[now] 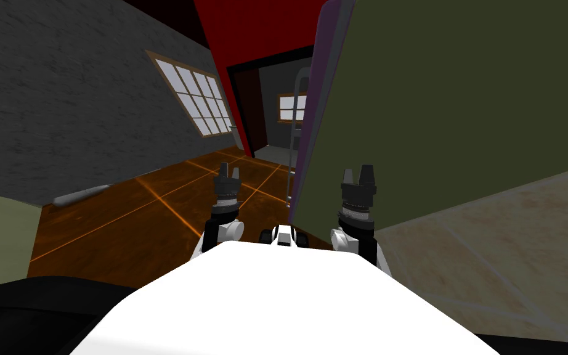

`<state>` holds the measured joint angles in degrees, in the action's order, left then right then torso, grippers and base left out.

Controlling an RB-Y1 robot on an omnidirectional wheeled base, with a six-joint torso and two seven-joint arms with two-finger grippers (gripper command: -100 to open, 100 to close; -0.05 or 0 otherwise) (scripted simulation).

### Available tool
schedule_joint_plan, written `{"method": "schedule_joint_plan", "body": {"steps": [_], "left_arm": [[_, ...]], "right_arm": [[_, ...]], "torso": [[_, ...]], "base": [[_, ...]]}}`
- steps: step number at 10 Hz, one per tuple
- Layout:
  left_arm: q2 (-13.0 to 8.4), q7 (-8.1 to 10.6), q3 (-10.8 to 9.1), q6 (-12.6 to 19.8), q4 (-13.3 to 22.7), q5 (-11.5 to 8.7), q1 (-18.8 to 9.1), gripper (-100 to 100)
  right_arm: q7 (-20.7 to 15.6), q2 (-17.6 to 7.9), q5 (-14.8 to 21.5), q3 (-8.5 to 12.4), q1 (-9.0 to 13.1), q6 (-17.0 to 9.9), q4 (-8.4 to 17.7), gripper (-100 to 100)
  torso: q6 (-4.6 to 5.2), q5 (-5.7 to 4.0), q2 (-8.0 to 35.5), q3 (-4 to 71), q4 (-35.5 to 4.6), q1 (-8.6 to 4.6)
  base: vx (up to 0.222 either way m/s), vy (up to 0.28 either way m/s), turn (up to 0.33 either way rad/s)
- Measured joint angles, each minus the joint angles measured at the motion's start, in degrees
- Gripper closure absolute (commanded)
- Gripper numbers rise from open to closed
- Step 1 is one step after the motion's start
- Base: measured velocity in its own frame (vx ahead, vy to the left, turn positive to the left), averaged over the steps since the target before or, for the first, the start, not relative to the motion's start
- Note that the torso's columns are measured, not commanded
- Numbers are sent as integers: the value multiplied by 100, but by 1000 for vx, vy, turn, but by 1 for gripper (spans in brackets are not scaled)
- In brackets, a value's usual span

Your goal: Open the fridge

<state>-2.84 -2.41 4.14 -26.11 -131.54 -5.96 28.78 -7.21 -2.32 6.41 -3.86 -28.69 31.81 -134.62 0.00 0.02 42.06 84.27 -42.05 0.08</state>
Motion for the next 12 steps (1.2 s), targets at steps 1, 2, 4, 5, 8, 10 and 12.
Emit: {"method": "schedule_joint_plan", "body": {"steps": [1,2,4,5,8,10,12], "left_arm": [[0,0,0,0,0,0,0,0],[0,0,0,0,0,0,0,0],[1,0,1,0,0,0,0,0],[1,0,1,0,0,0,0,0],[1,0,1,0,0,0,0,0],[0,0,0,0,0,0,0,0],[0,0,0,0,0,0,0,0]], "right_arm": [[-65,-130,114,23,-11,-43,45,-100],[-141,-253,250,54,-65,-95,56,-100],[-298,-472,558,183,-230,-248,32,-100],[-416,-533,739,228,-269,-370,36,-100],[-631,-673,1166,443,-381,-641,47,-100],[-820,-659,1499,479,-470,-768,84,-100],[-975,-668,1801,554,-575,-909,68,-100]], "torso": [[0,1,13,27,-16,6],[0,1,16,32,-20,3],[1,0,21,31,-23,-1],[0,-2,20,31,-23,-6],[0,-1,22,30,-24,-1],[0,-2,25,28,-25,-8],[0,-4,23,30,-24,-11]], "base": [[27,78,48],[43,93,65],[44,107,63],[39,68,19],[34,91,49],[25,74,37],[29,71,37]]}}
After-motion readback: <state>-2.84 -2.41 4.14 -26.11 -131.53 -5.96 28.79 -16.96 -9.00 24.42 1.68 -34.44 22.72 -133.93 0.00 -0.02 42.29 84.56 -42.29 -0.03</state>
